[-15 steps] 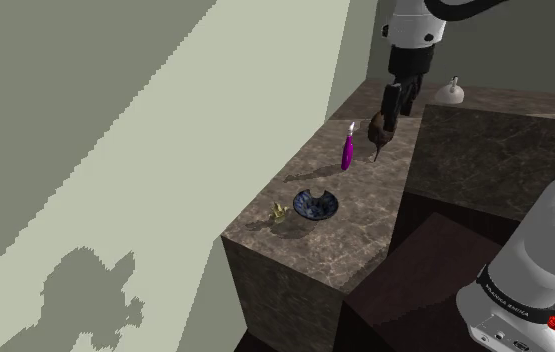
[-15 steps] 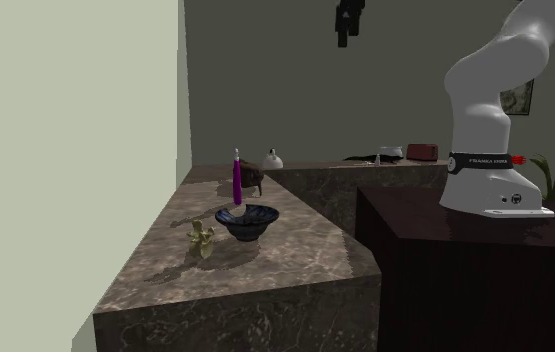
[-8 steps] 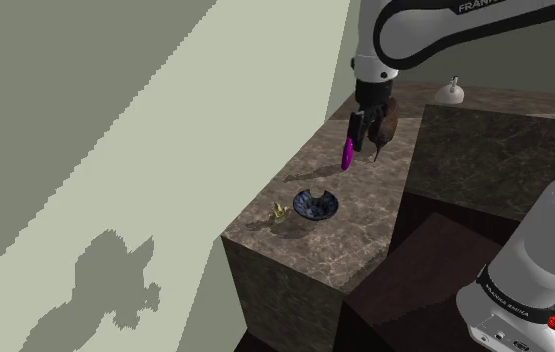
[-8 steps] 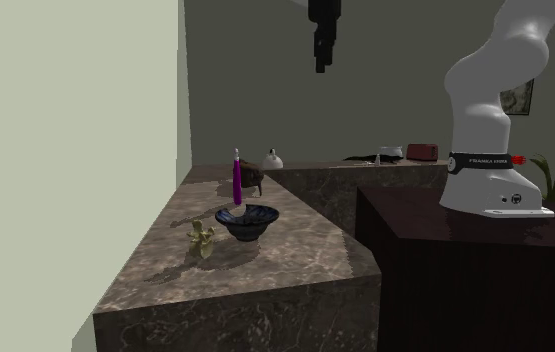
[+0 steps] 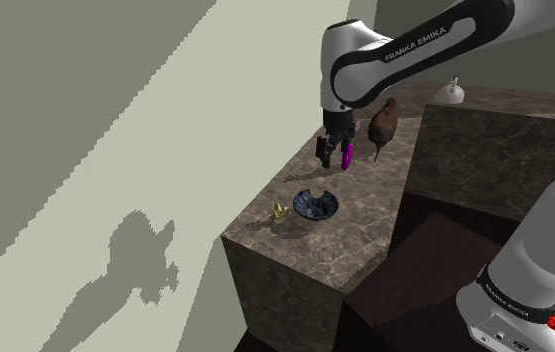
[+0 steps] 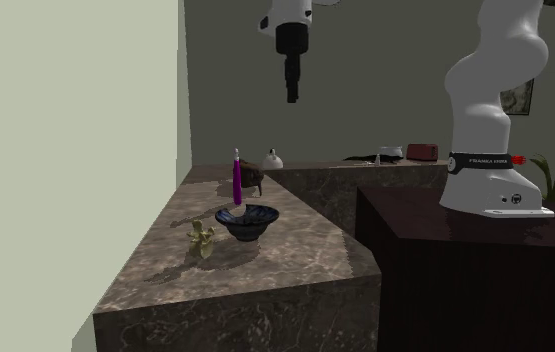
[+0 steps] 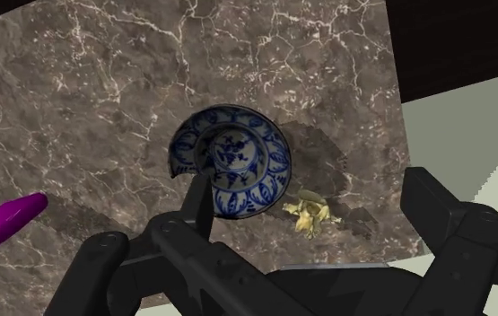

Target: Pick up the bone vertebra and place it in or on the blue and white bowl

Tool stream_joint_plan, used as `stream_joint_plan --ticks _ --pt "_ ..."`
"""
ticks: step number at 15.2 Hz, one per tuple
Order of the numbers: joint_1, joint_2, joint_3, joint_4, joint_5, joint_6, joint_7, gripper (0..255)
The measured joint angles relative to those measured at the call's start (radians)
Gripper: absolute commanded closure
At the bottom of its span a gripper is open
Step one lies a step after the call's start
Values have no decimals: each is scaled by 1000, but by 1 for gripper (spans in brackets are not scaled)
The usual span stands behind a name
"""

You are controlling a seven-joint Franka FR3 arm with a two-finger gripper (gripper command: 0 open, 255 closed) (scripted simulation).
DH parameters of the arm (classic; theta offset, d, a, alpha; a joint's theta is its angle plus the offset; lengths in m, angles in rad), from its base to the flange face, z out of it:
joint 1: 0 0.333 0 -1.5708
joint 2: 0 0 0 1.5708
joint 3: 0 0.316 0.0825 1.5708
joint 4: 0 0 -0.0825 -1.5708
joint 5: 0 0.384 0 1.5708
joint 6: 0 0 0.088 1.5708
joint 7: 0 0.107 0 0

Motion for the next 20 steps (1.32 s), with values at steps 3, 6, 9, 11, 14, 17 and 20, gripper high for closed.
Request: stream_joint_plan --ticks 3,6,9,11,14,17,20 --pt "-3 109 10 31 -21 75 33 0" --pt "1 216 20 83 -46 128 73 0" --pt "8 338 24 158 -78 171 114 0" --pt "14 428 20 210 -102 207 139 0" --pt "23 544 9 299 -130 230 162 0" --pt "39 659 -3 387 -153 255 189 0" --pt "61 777 -13 504 -168 253 212 0"
